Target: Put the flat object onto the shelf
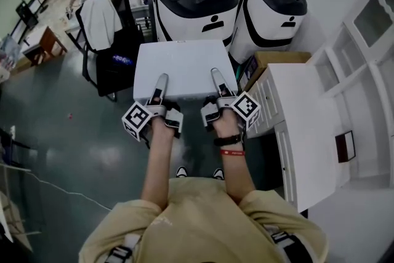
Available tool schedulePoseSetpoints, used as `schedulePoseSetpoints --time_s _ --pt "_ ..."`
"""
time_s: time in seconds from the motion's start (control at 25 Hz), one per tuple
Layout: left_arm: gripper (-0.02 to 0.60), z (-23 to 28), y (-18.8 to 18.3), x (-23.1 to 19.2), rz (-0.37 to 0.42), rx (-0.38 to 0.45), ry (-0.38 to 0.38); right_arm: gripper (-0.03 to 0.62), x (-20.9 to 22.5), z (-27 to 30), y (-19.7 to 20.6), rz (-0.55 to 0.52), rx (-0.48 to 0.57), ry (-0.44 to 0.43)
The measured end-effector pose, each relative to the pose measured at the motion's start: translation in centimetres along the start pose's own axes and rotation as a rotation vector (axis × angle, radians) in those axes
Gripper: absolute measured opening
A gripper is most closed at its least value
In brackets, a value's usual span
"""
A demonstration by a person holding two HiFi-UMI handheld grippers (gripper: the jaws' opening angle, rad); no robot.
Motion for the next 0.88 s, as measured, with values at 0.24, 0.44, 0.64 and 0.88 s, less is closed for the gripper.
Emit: schedulePoseSetpoints --time_s 0.24,0.44,0.64,0.88 --pt "0.362 0.8 -2.6 -0.5 -0.021 -0.109 -0.003 0.396 -0.3 0.6 2.0 -0.017 0.092 0.036" --pt "0.362 2.6 -0.6 -0.6 -0.021 -0.205 -0.009 0.396 0.0 -1.0 -0.1 -0.022 0.18 0.07" --pt "0.362 4.2 2.4 -0.9 -0.049 -0.301 -0.018 0.396 0.7 -3.6 -2.2 -0.012 0.28 0.09" --pt "0.364 5.3 8.4 -1.5 -0.071 -0.435 -0.028 0.396 1.3 -8.8 -5.7 -0.025 0.405 0.15"
Point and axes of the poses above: the fingertips, and each gripper's own axes: z forward along the fingers, x to its right, y out of its underside, the point moved 1 cm from there along -z, backward along the fingers, and after that the axes turned 9 degrees about -z, right-handed, at the moved point
